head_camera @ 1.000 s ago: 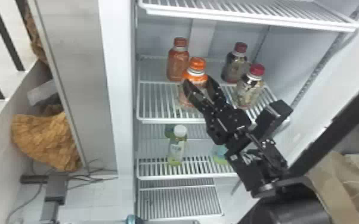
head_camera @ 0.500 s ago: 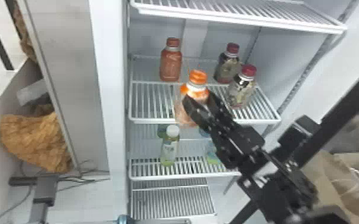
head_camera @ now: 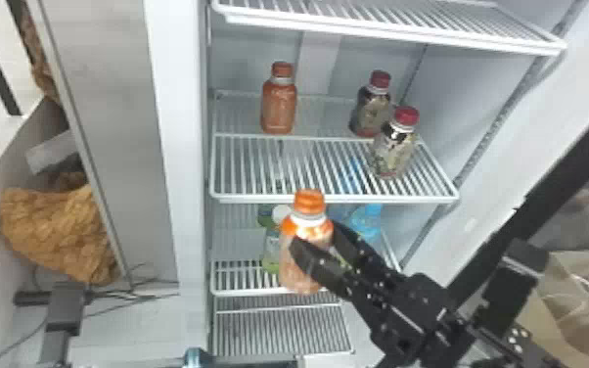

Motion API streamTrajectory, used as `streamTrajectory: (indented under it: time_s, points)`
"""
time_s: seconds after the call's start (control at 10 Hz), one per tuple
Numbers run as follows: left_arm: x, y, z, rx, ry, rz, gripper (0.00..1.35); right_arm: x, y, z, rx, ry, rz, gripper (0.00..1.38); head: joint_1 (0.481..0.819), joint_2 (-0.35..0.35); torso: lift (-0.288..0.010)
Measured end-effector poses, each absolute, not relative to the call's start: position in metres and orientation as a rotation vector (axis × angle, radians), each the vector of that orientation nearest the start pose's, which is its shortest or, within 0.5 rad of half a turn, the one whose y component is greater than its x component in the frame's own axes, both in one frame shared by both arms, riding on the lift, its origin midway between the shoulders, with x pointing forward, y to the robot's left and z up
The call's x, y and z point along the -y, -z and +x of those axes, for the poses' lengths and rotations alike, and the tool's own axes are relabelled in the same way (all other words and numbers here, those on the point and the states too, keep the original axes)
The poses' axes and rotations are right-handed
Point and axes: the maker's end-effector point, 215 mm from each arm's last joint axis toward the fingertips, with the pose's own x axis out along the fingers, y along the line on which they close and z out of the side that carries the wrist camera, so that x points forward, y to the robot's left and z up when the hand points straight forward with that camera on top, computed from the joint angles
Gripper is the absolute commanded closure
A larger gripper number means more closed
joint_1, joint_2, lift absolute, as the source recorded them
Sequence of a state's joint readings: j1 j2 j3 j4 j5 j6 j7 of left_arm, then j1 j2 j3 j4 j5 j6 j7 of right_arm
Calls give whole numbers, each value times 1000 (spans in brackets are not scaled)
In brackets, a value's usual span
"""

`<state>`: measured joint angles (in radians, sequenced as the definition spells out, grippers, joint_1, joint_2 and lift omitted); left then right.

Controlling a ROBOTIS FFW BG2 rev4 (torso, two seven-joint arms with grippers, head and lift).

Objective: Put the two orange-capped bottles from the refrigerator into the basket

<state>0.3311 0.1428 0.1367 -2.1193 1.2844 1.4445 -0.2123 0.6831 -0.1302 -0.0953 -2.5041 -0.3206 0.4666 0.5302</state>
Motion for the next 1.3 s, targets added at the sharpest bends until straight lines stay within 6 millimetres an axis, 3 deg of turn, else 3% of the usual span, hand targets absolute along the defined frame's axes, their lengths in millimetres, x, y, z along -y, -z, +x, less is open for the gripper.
streamTrajectory:
  time_s: [0.3, 0.5, 0.7, 0.9, 1.1, 1.3]
  points:
    - [-28, 363, 300, -926, 943, -885, 1207, 115, 291, 328, -286, -725, 188, 874, 695, -169, -40]
    - [-31, 364, 302, -921, 934, -889, 1207, 99, 290, 288, -397, -822, 175, 874, 695, -138, -40]
    - [-32, 366, 299, -929, 931, -896, 1207, 83, 301, 240, -563, -929, 194, 874, 695, -118, -40]
    - [-31, 367, 296, -937, 935, -896, 1207, 80, 313, 207, -692, -984, 205, 874, 695, -121, -40]
    - [-30, 367, 294, -944, 939, -898, 1207, 91, 331, 197, -778, -976, 205, 874, 695, -148, -40]
    - [-28, 366, 293, -944, 945, -901, 1207, 95, 359, 206, -821, -974, 242, 874, 695, -166, -40]
